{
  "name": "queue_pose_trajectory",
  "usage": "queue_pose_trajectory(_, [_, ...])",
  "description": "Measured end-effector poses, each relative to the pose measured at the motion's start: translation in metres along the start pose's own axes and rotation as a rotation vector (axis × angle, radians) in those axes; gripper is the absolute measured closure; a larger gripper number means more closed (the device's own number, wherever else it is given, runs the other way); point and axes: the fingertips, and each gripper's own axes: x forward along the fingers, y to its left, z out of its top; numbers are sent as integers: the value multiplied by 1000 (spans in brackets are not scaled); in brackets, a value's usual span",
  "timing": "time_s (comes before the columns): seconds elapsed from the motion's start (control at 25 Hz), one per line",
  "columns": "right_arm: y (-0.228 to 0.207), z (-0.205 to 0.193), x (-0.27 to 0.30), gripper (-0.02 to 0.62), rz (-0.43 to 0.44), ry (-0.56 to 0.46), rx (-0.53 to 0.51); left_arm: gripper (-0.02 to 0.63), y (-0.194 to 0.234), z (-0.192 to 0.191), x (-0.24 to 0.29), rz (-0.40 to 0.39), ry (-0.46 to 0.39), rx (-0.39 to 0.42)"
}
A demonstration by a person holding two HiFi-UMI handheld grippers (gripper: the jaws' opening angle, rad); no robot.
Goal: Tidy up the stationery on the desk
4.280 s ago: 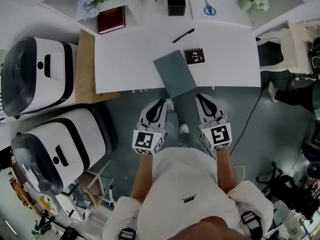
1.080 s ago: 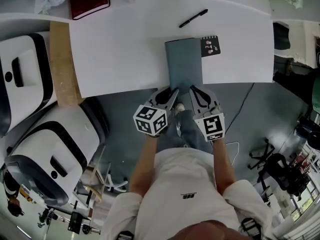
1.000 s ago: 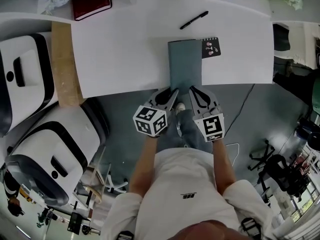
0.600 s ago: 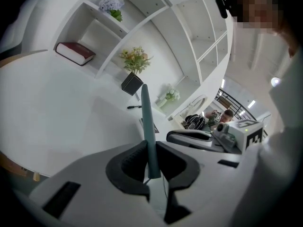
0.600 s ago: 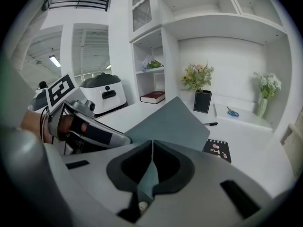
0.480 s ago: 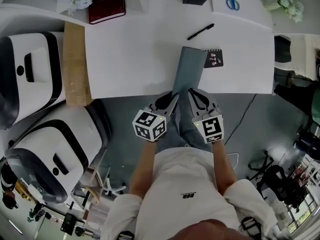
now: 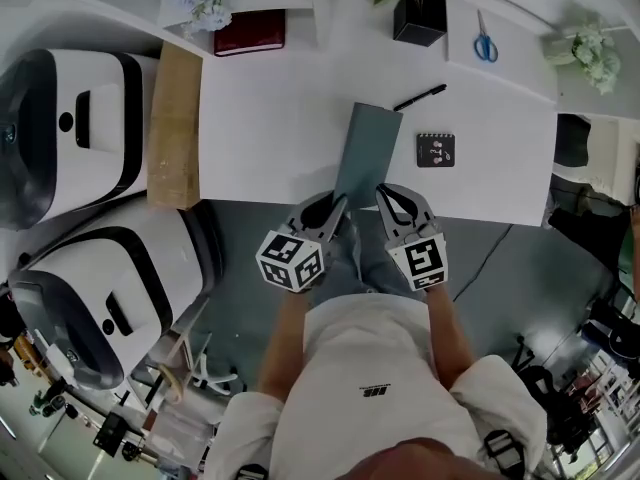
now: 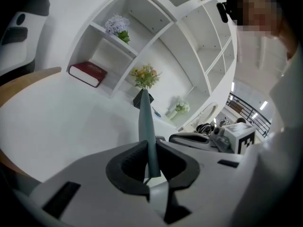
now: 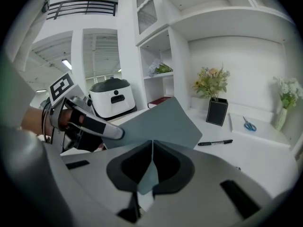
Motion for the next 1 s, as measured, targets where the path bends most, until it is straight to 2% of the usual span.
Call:
queue_pose_trajectory(0.4, [-19, 42, 41, 594, 120, -25, -65, 606, 30, 52, -9, 108, -113, -61])
queue_pose_trajectory(0.68, [-17, 64, 67, 594, 187, -31, -104, 606, 58, 79, -24, 176, -202, -109])
queue_pose_trajectory(0.84, [-15, 77, 82, 594, 186, -34, -112, 606, 80, 98, -33, 184, -241, -128])
queue_pose_trajectory(1.0, [-10, 89, 98, 594, 151, -42, -103, 606, 106, 120, -40, 161, -265, -132])
